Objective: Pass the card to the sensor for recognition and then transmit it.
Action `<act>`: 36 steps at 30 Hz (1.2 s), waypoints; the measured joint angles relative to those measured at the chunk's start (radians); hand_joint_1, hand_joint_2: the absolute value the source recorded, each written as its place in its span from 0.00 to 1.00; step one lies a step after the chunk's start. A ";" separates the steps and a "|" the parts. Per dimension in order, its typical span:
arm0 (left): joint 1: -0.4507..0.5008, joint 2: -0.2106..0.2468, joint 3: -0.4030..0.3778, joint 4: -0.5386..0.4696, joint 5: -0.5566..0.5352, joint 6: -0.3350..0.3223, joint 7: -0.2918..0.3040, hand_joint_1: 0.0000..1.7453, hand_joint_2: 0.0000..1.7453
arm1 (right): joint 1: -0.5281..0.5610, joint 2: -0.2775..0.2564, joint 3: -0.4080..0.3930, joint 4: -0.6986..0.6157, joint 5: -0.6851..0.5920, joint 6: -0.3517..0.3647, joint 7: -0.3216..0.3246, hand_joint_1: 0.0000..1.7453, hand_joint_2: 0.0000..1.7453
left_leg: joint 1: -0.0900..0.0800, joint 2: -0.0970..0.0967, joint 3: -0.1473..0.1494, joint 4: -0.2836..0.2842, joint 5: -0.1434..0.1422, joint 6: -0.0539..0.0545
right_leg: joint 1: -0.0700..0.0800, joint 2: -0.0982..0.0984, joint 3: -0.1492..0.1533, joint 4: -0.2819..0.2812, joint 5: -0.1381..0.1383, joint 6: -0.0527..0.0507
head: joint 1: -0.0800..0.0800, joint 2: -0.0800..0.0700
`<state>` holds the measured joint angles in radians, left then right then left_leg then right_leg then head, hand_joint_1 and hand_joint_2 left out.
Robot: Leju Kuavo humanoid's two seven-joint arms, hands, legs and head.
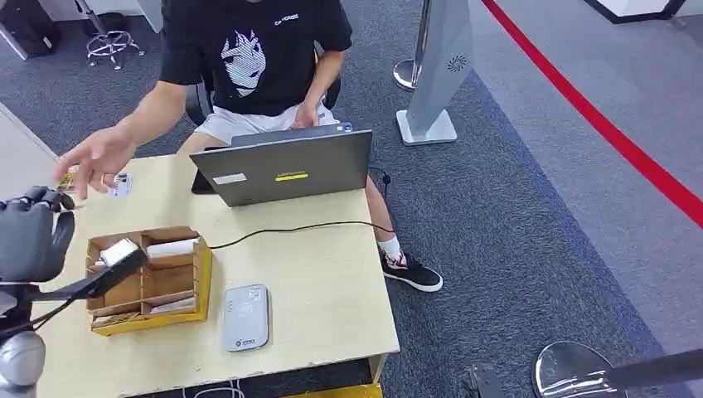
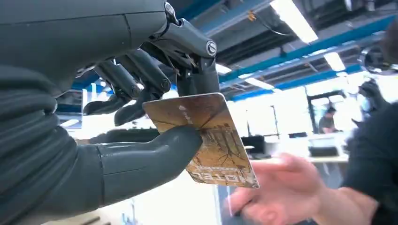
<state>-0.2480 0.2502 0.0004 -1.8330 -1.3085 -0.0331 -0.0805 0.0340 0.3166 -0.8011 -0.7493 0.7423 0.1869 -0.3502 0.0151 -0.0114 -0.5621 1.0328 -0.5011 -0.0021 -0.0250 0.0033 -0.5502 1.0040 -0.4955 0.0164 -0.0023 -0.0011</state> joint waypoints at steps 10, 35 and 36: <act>-0.094 0.009 0.002 0.068 -0.045 -0.034 0.014 1.00 1.00 | -0.034 -0.003 -0.028 0.077 0.024 -0.017 -0.022 0.00 1.00 | 0.000 0.000 0.000 0.000 0.000 0.000 | 0.000 0.001 0.000 0.000 0.000 0.000 | -0.001 0.000; -0.065 0.007 0.000 0.166 -0.067 0.037 0.002 0.00 1.00 | -0.051 -0.001 -0.060 0.101 0.051 -0.020 -0.010 0.00 1.00 | 0.000 0.002 0.000 0.000 0.000 -0.001 | 0.000 0.002 -0.001 0.000 0.000 0.000 | 0.000 0.000; -0.064 0.007 0.000 0.165 -0.068 0.037 0.002 0.00 1.00 | -0.051 0.000 -0.060 0.099 0.051 -0.020 -0.010 0.00 1.00 | 0.000 0.002 0.000 0.000 0.000 -0.001 | 0.000 0.002 -0.001 0.000 0.000 0.000 | -0.001 0.000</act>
<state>-0.3120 0.2571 0.0004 -1.6682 -1.3764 0.0042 -0.0786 -0.0165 0.3162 -0.8614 -0.6500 0.7931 0.1671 -0.3601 0.0151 -0.0095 -0.5621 1.0327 -0.5013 -0.0026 -0.0250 0.0057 -0.5509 1.0042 -0.4953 0.0160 -0.0031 -0.0011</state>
